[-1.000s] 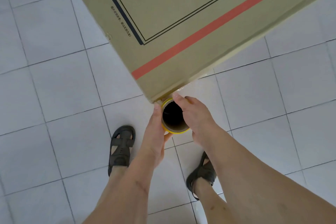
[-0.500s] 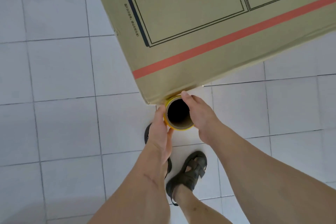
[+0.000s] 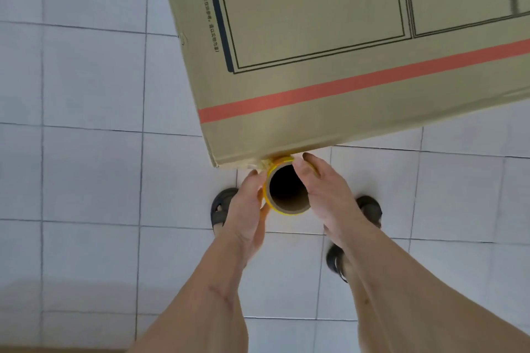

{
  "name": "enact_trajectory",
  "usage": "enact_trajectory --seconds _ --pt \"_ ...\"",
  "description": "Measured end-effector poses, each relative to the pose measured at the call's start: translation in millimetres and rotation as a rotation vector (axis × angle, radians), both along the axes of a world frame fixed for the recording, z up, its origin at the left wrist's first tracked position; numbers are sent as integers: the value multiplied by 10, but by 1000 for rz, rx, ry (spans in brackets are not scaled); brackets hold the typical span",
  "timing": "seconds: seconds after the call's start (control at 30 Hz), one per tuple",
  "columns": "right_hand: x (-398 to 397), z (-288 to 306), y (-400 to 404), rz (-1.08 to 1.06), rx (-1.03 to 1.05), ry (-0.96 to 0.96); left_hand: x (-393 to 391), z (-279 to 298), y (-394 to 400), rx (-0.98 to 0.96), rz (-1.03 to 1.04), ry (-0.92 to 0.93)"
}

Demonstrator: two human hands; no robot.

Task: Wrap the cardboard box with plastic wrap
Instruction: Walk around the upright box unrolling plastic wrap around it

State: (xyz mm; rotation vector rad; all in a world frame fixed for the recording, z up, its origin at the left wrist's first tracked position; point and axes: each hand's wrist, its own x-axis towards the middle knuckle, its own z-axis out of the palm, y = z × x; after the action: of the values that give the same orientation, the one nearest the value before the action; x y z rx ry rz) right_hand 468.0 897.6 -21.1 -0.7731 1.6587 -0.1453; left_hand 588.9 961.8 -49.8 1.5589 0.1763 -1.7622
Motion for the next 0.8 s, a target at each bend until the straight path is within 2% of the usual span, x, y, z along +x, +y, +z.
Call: enact_trajectory --seconds 0.17,0.27,0.37,0.53,0.6,0.7,0.8 --pt "-180 -86 137 -57 11 -127 -187 54 -20 -21 -165 -103" --pt "-250 -85 96 -77 53 -141 -347 55 10 -5 -171 -135" --pt "-348 -34 -35 -69 58 -88 -477 65 -23 18 -127 -129" --pt "-357 16 -283 105 -46 29 -657 108 7 45 -56 -5" --pt "-400 -22 -248 45 -69 28 -696 108 -5 55 -58 -55" --pt "-539 -56 -81 -131 12 -66 -660 118 -90 28 -56 -108" --pt "-556 -72 19 -192 67 -145 -625 138 -190 28 -30 -124"
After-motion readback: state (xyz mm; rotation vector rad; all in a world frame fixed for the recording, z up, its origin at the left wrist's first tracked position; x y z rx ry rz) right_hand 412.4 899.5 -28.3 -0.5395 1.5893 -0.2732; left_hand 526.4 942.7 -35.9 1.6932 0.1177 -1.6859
